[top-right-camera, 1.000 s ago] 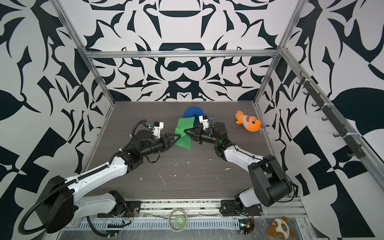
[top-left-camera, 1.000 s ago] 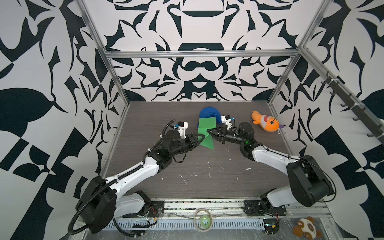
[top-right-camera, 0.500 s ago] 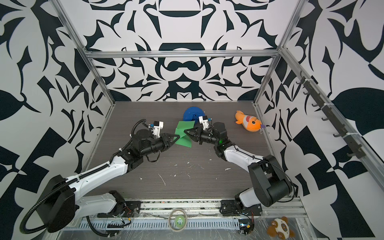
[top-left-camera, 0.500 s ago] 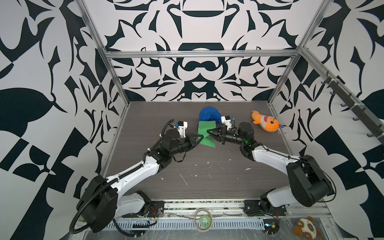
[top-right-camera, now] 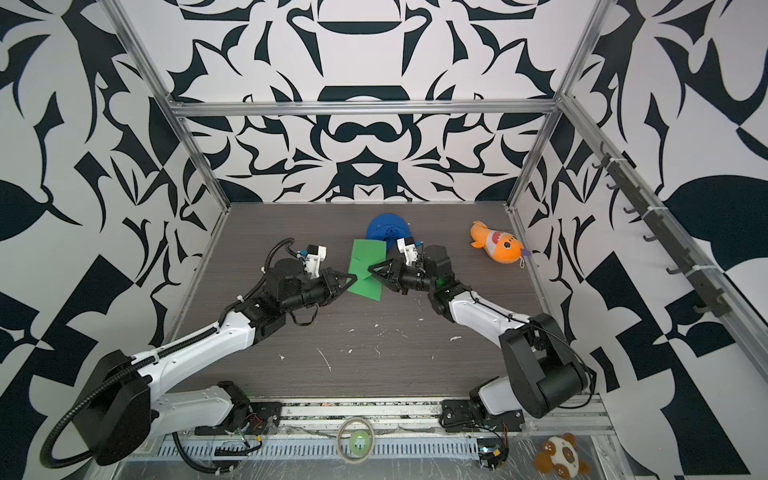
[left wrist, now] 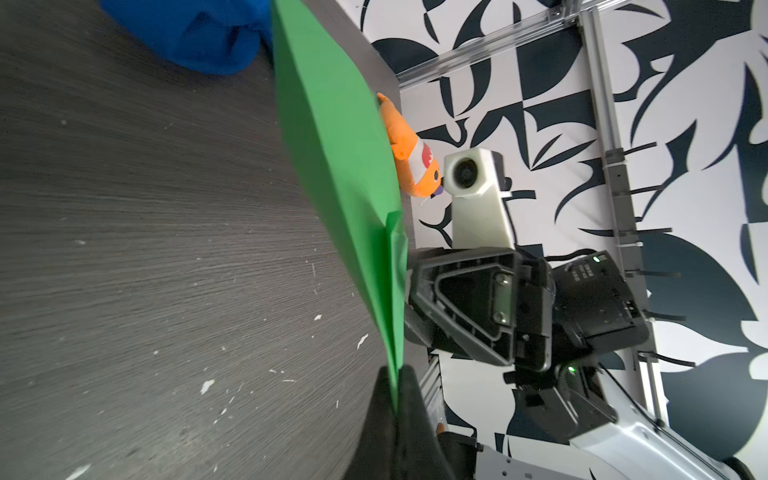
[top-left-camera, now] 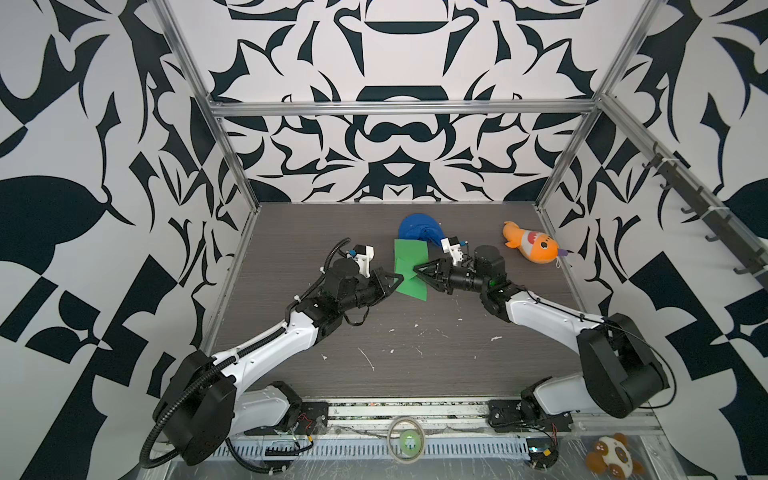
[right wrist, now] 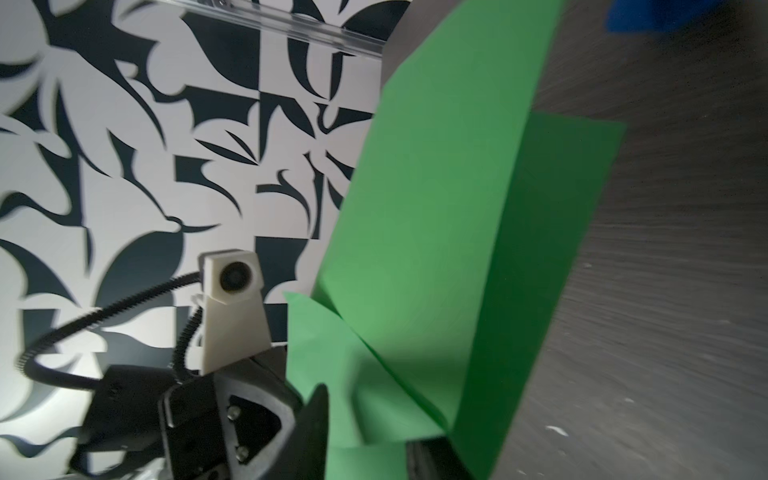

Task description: Fold a paper plane with a square sheet of paper (pick it up from the middle)

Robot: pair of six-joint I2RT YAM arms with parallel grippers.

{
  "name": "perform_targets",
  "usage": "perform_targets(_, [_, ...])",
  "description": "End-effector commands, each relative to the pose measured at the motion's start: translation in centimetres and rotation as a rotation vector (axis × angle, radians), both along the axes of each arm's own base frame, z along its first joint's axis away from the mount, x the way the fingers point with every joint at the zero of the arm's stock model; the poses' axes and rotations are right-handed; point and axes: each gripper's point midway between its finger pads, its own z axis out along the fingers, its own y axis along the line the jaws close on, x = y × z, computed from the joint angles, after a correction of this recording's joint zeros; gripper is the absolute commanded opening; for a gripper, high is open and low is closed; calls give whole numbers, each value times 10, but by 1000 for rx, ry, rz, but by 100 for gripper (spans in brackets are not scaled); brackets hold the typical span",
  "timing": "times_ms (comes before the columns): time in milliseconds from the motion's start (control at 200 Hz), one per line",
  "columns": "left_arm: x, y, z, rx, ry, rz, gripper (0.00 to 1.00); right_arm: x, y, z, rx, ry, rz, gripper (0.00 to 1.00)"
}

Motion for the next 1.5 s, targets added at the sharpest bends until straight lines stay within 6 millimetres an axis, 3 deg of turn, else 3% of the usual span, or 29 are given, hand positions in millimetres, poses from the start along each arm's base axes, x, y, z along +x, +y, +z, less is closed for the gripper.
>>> perform_targets(0, [0,24,-25,195,62,47,3,7,-29,5,-172,-84,-82,51])
perform_targets(115, [-8,74,-49,557,135,114,3,2,-55,-5,-353,-111,-144,57])
perform_targets(195, [-11,114,-51,809,156,165,2,0,-69,-5,-439,-135,-172,57])
perform_targets(285, [-13,141,-50,1019,188,164,2,-3,-80,-3,-503,-156,-202,58])
perform_targets(585, [3,181,-42,1538,260,153,2,-8,-94,-7,-564,-163,-240,59])
perform_targets(700, [15,169,-50,1679,244,149,4,-10,-97,-11,-573,-156,-245,59])
perform_targets(800, [23,144,-74,1726,245,96,5,-11,-99,-13,-582,-151,-250,59])
perform_targets(960, [26,91,-117,1661,244,-9,10,-12,-103,-15,-594,-148,-262,58])
perform_targets(1095, [27,59,-137,1543,247,-48,25,-14,-106,-18,-606,-140,-270,58])
perform_targets(1175, [27,44,-136,1434,237,-49,41,-16,-106,-22,-614,-129,-263,57])
perform_targets(1275, [27,24,-118,1240,190,-51,57,-17,-104,-29,-629,-119,-233,56])
perform_targets(1370, [32,14,-95,1026,144,-27,69,-16,-89,-30,-583,-120,-171,58])
perform_targets(1495, [37,39,-77,823,145,80,81,-16,-60,-35,-562,-119,-94,59])
